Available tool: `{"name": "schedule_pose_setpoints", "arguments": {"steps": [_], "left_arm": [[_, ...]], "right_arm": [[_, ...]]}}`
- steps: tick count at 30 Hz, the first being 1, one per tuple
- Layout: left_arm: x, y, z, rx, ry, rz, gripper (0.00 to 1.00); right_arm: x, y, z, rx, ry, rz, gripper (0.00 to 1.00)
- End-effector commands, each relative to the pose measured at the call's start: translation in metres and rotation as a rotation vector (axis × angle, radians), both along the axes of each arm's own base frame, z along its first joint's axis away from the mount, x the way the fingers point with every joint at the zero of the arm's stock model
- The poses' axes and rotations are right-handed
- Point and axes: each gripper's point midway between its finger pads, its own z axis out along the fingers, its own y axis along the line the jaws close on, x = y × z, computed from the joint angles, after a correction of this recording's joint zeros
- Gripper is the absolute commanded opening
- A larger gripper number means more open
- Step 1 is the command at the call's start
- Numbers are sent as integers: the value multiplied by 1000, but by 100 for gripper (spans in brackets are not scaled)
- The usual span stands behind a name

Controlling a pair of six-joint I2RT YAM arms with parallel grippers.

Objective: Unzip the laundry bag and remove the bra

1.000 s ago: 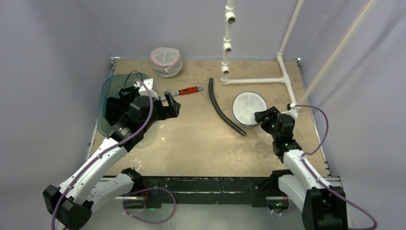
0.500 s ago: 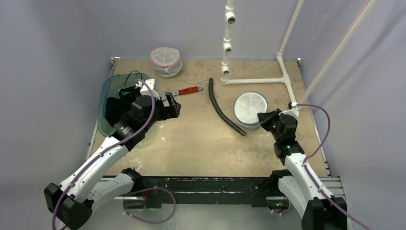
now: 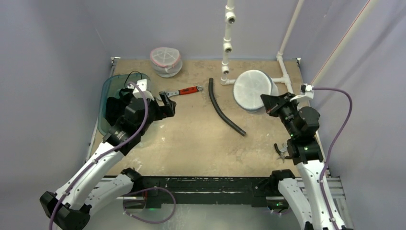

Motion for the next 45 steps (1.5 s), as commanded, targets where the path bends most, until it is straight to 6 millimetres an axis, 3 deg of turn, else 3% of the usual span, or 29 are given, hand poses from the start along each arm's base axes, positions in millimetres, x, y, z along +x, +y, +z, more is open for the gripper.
{"name": "schedule_pose_setpoints", "arguments": {"steps": [1,5,8,11,13,19,25,32,37,45], "left_arm": [[-5,-9,23,-124,-94,-29,93],[-20,-37,23,-240,-85,-179,95],[-37,-65,18,-342,-48,-331,95],[-56,-83,18,-459,-68,-458,93],[-66,-83,15,-499,-78,-483,93],[-81,-80,-12,-573,-35,-471,93],[-87,-77,-23,-641,-30,-443,92],[-89,-83,-44,-701,31,-406,89],[-94,-96,-63,-756,93,-391,88],[-102,-141,-73,-747,155,-420,84]], "right_arm": [[-29,57,30,-19,-75,351,0],[-49,98,32,35,-106,543,0],[-62,129,18,110,-76,655,0],[-64,145,2,160,-41,650,0],[-65,151,-11,203,-12,627,0],[-62,142,-43,409,45,479,0],[-63,134,-74,554,113,363,0],[-64,140,-90,621,161,305,0],[-64,147,-103,605,196,298,0],[-69,150,-119,564,241,298,0]]}}
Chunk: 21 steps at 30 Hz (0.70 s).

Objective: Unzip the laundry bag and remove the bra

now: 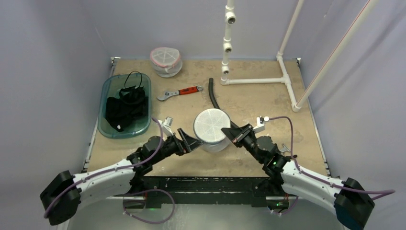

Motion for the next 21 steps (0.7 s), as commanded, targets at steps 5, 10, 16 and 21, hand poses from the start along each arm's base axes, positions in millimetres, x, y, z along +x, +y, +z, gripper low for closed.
{"name": "schedule_pose_setpoints", "arguments": {"steps": [5,10,16,21], "left_arm": [[19,-25,17,-73,11,83,78],[28,-29,15,-77,30,116,73],[34,-37,13,-60,39,115,60],[35,-42,9,-15,28,93,28]], "right_arm": [[-1,-4,12,45,-31,-24,0],[-7,-3,3,-1,-26,7,0],[-14,3,-5,-72,-33,64,0],[-21,9,-5,-113,-55,128,7]]}}
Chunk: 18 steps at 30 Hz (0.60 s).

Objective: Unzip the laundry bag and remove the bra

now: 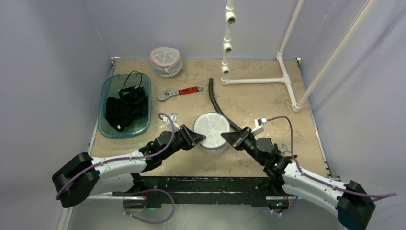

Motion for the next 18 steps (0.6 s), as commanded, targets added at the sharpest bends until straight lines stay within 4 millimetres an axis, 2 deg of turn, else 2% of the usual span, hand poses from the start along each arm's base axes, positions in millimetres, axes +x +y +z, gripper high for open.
{"name": "schedule_pose_setpoints", "arguments": {"steps": [1,4,6,7,9,10,13,18], "left_arm": [[8,-10,26,-27,-59,-8,20],[7,-3,30,7,-81,-2,0],[10,1,30,86,-105,-12,0],[11,2,30,139,-127,-40,0],[15,5,28,238,-136,-98,0],[16,6,29,253,-150,-132,0],[12,6,42,218,-211,-257,0],[4,9,63,292,-357,-385,0]], "right_arm": [[-7,9,13,-46,-53,78,18],[-19,9,20,-99,-49,140,60],[-28,7,29,-160,-76,191,78],[-28,4,41,-194,-107,194,82],[-27,-5,51,-281,-134,187,84],[-24,-12,50,-333,-140,170,85],[-18,-25,52,-433,-171,135,84],[-19,-33,68,-447,-255,123,84]]}}
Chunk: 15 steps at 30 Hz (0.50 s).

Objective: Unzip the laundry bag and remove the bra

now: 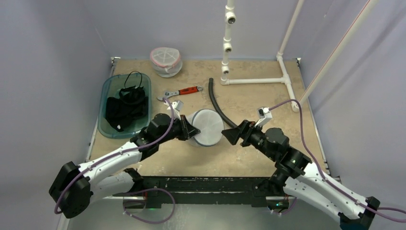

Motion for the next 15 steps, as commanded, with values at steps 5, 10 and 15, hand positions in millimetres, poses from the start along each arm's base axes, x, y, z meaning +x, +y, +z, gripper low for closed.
{"name": "schedule_pose_setpoints", "arguments": {"steps": [5,10,15], "left_arm": [[-31,-10,54,103,-240,-348,0],[-54,-18,70,100,-292,-549,0],[-68,-19,75,88,-322,-651,0]], "right_arm": [[-5,-10,-13,-134,-68,51,85],[-10,2,-8,-87,-122,133,85],[-16,8,4,-32,-164,212,82]]}}
